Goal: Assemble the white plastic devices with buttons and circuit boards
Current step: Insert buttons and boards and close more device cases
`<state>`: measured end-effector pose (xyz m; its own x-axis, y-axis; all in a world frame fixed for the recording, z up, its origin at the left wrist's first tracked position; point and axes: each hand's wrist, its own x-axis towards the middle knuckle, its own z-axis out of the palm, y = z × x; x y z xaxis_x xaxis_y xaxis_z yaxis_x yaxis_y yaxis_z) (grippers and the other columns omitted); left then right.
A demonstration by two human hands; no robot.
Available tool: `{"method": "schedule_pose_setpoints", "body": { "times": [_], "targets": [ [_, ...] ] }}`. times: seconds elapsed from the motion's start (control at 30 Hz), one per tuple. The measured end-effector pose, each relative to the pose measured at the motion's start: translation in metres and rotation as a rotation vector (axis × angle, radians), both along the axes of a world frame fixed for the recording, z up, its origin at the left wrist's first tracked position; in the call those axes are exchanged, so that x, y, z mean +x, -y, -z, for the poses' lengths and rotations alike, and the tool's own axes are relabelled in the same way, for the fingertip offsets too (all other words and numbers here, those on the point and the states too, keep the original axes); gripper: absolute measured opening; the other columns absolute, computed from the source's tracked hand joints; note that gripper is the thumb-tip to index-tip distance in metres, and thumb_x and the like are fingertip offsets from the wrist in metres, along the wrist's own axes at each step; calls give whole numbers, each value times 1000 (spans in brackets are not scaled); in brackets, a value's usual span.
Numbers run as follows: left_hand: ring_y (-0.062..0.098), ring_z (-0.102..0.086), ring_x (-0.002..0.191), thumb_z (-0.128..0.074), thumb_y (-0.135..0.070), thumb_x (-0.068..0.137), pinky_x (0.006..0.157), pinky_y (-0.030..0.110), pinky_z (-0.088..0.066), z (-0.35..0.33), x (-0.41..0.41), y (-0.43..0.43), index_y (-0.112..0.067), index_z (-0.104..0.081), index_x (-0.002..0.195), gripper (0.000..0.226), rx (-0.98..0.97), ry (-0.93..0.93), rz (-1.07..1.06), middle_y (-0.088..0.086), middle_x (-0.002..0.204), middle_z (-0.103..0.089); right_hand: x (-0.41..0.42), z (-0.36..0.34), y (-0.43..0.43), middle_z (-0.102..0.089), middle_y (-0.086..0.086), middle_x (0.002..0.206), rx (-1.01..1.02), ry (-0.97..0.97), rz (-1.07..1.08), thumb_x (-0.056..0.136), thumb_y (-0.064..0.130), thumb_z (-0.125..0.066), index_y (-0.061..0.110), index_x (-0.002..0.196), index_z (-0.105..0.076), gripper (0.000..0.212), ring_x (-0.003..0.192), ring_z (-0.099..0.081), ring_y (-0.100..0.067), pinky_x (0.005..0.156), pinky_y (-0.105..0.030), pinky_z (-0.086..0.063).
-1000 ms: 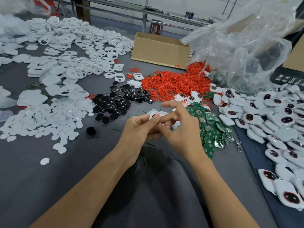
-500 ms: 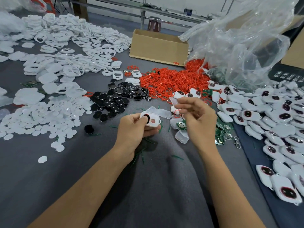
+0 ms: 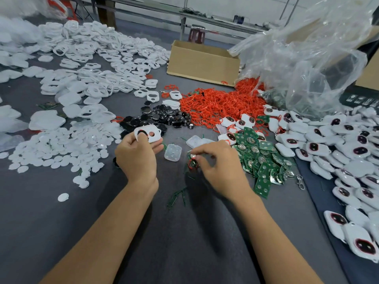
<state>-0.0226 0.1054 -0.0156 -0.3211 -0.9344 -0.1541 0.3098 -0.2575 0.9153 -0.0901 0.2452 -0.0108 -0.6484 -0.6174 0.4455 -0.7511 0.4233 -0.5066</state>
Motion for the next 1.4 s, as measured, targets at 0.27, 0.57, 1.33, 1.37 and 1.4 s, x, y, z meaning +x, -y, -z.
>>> {"method": "schedule_pose_setpoints", "body": {
  "times": [0.27, 0.57, 1.33, 1.37, 1.4],
  "targets": [
    [21, -70, 58, -45, -5, 95, 47, 22, -51, -1, -3, -8, -7, -60, 81, 20, -16, -9, 165, 17, 75, -70, 11, -8, 8, -69, -3, 104, -114, -65, 15, 84, 0, -63, 11, 106, -70, 26, 99, -57, -25, 90, -30, -41],
    [21, -66, 62, -42, -7, 102, 56, 28, -52, 2, -2, -37, 0, -53, 112, 16, -80, 101, 763, 18, 76, -71, 73, -74, 109, -66, -7, 95, 263, -8, -379, 79, -5, -56, 10, 96, -70, 27, 86, -62, -24, 76, -33, -52],
    [22, -65, 50, -46, -5, 99, 51, 33, -55, -1, -7, -34, -10, -61, 86, 21, -230, 100, 553, 11, 67, -67, 93, -42, 134, -25, -4, 70, 540, -71, -384, 83, -9, -51, 7, 64, -23, 37, 55, -28, -18, 48, -27, -25],
    [21, -65, 50, -46, -5, 99, 51, 33, -55, -1, -7, -33, -8, -61, 88, 19, -227, 103, 554, 11, 67, -67, 94, -41, 133, -26, -3, 70, 549, -102, -396, 83, -9, -51, 7, 66, -26, 34, 55, -29, -18, 48, -27, -25],
    [20, -65, 49, -45, -5, 99, 49, 31, -54, 0, -8, -33, -6, -61, 90, 18, -225, 91, 548, 11, 67, -67, 95, -40, 132, -26, -2, 69, 563, -129, -409, 82, -8, -52, 9, 66, -26, 36, 53, -28, -17, 45, -26, -24]
  ]
}}
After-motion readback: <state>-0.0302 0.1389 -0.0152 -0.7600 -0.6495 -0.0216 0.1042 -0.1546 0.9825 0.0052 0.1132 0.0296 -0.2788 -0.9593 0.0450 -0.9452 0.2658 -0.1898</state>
